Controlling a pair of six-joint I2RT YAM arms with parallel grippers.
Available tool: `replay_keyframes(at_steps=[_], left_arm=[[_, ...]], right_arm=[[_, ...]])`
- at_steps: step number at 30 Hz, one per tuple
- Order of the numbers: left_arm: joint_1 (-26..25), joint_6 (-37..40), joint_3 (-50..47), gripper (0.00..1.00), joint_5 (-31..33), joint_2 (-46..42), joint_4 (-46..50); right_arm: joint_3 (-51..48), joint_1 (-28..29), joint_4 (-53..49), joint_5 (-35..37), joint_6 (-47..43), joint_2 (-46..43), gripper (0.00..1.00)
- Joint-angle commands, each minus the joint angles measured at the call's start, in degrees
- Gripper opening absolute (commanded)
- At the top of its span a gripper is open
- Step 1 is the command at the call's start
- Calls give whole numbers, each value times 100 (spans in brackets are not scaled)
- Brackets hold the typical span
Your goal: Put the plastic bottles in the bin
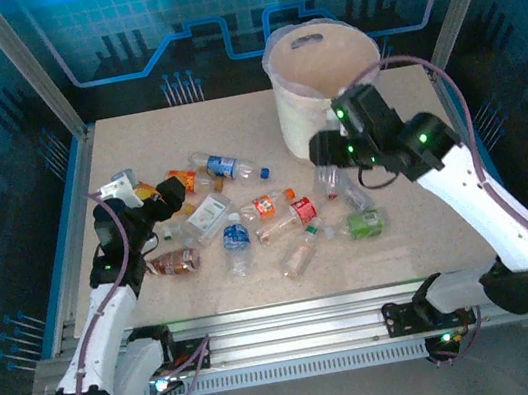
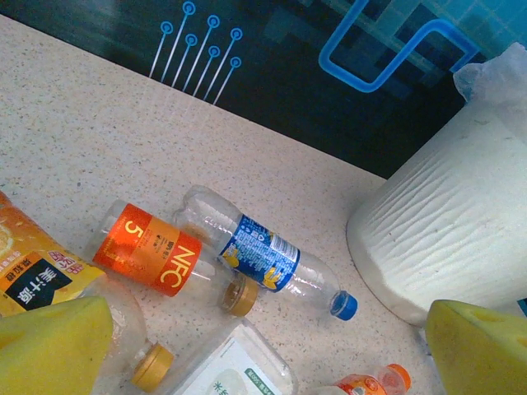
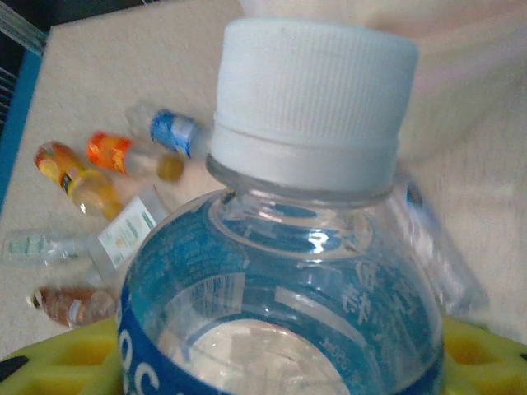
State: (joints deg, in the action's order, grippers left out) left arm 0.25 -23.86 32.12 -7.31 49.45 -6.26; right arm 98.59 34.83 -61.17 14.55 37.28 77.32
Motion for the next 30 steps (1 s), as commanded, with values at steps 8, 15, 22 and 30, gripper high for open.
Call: replay_keyframes(at_steps=[8, 15, 22, 30], left_arm=[[-25, -329, 181, 99, -181, -52, -283], [-25, -599, 64, 99, -402, -83, -592], [-33, -537, 187, 99, -394, -149, -370], [-43, -523, 163, 99, -363, -82, -384]], right_arm=[[3516, -1038, 560, -26, -2294, 2132, 31], [5235, -1371, 1377, 405, -3164, 3524, 31], [5958, -1422, 1857, 758, -3670, 4498, 31], [5893, -1506, 1849, 831, -3613, 5069, 31]])
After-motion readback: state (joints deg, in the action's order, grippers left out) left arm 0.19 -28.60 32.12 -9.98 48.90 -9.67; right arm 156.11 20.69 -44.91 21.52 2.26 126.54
